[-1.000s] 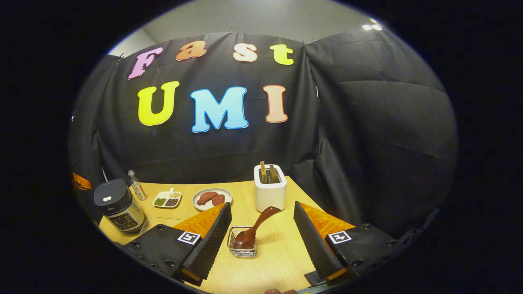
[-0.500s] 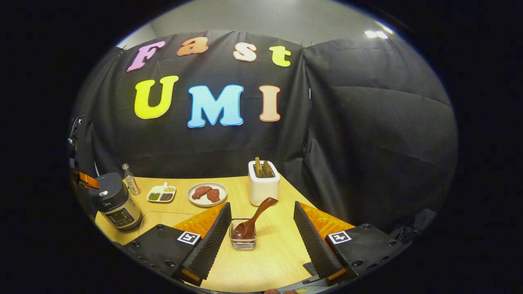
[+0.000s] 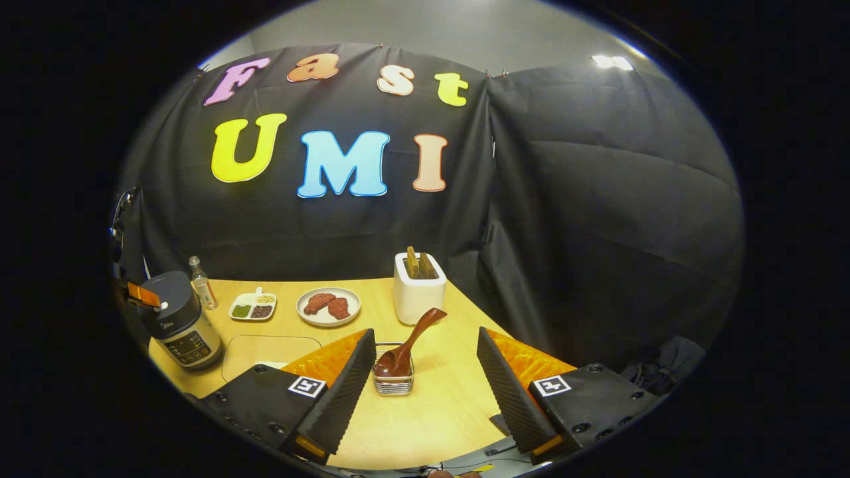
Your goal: Close the left gripper, press the button to open the rice cooker; take a wooden spoon from the chopstick holder with the right hand, scoop a spoonful of rice and pour it into the rice cooker, then put the wooden spoon back into the chopstick holder.
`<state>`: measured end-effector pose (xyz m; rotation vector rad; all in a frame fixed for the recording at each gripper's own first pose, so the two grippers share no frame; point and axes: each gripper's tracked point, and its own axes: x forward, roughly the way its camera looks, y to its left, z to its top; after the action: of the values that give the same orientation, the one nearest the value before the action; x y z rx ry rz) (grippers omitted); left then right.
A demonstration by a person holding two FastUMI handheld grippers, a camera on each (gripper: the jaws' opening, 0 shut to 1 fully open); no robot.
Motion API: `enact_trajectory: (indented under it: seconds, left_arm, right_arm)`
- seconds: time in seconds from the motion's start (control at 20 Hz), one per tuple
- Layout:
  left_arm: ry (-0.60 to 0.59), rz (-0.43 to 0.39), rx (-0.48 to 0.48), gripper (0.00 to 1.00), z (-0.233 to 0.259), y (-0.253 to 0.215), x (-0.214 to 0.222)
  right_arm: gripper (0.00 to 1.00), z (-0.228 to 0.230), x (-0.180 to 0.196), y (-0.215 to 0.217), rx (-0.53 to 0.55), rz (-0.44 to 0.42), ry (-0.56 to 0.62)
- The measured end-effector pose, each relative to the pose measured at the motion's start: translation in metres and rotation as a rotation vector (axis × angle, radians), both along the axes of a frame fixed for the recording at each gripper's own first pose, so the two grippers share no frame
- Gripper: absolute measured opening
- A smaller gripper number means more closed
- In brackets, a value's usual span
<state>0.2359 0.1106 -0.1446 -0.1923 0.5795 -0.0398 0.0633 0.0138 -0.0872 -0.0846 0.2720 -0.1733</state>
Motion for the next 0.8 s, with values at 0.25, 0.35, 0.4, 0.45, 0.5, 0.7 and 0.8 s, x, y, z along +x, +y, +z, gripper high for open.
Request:
enact_trajectory:
  seconds: [0.25,0.35,0.4,0.45,0.5,0.7,0.8]
  left_arm:
    - [-0.011,-0.036,-0.042,0.02,-0.002,0.001,-0.002]
    - [-0.016,-0.055,-0.068,0.02,-0.003,0.001,-0.001]
    - [-0.016,-0.058,-0.08,0.02,-0.003,0.001,0.0]
    - [-0.012,-0.059,-0.087,0.02,-0.003,0.002,-0.001]
    - [-0.009,-0.063,-0.08,0.02,-0.004,0.002,-0.001]
    - [0.022,-0.086,0.025,0.02,-0.01,0.0,-0.003]
    - [0.015,-0.066,0.062,0.02,-0.008,-0.001,-0.003]
  right_arm:
    - [0.97,-0.004,0.002,0.03,-0.022,0.052,0.01]
    - [0.93,-0.011,-0.004,0.038,-0.055,0.1,0.039]
    - [0.98,-0.009,-0.006,0.041,-0.071,0.115,0.042]
    - [0.98,-0.004,-0.007,0.04,-0.079,0.121,0.037]
    - [0.98,-0.002,-0.003,0.038,-0.076,0.118,0.026]
    - [0.98,-0.012,0.009,0.043,-0.008,0.127,0.046]
    - [0.98,-0.019,0.012,0.044,-0.002,0.151,0.074]
